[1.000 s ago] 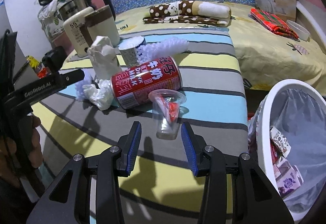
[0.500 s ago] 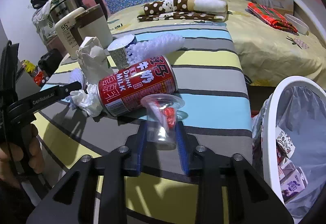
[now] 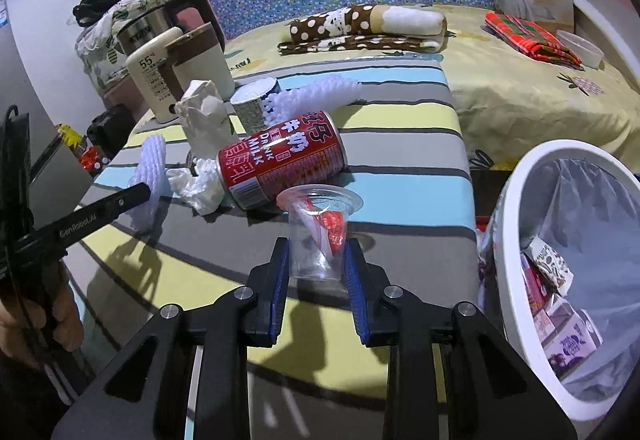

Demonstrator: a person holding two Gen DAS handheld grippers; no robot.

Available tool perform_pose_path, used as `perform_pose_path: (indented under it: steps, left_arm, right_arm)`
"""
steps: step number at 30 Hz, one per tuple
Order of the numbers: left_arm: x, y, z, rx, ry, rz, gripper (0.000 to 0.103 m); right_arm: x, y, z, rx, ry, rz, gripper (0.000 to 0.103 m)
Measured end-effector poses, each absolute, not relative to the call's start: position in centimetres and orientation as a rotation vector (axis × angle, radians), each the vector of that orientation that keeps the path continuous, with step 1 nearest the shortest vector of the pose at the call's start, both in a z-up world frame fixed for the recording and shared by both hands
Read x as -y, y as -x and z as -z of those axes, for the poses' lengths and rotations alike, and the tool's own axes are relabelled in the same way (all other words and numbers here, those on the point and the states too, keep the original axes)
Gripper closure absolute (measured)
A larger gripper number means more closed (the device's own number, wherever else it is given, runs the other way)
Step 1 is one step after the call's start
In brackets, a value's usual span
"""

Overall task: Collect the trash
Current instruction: 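Grasp the clear plastic cup with the right tool while the left tool grasps the white mesh sleeve, then carry the cup and mesh sleeve over the white bin and open both tools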

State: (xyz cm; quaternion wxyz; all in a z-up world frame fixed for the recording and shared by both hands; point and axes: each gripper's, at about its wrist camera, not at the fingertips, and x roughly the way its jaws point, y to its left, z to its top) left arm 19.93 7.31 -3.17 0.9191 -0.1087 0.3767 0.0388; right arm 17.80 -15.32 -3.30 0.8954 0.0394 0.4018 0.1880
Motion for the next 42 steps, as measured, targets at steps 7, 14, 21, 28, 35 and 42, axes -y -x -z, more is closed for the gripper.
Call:
perform_pose_path:
  steps: [7, 14, 21, 28, 35, 42]
  left_arm:
    - [-5.5, -16.8, 1.8, -0.753, 0.169, -0.063, 0.09]
    - [-3.4, -14.6, 0.5, -0.729, 0.13, -0.027, 0.09]
    - [-1.5, -13.5, -0.6, -0.709, 0.112, 0.009, 0.09]
    - [0.3, -13.0, -1.2, -0.7, 0.097, 0.048, 0.09]
    - [2.1, -13.0, -1.5, -0.699, 0.08, 0.084, 0.09]
    - [3.9, -13.1, -1.3, -0.708, 0.067, 0.132, 0.09]
  right_arm:
    - [15.9, -16.2, 2.3, -0.799, -0.093, -0.398, 0.074]
    - [16.8, -15.0, 1.3, -0.763, -0.099, -0.386, 0.074]
    - [17.6, -14.1, 0.6, -0.739, -0.106, -0.368, 0.074]
    - [18.5, -13.5, 0.2, -0.722, -0.116, -0.35, 0.074]
    - [19.5, -12.9, 0.0, -0.711, -0.131, -0.332, 0.074]
    - [20.7, -12.6, 0.1, -0.708, -0.144, -0.314, 0.074]
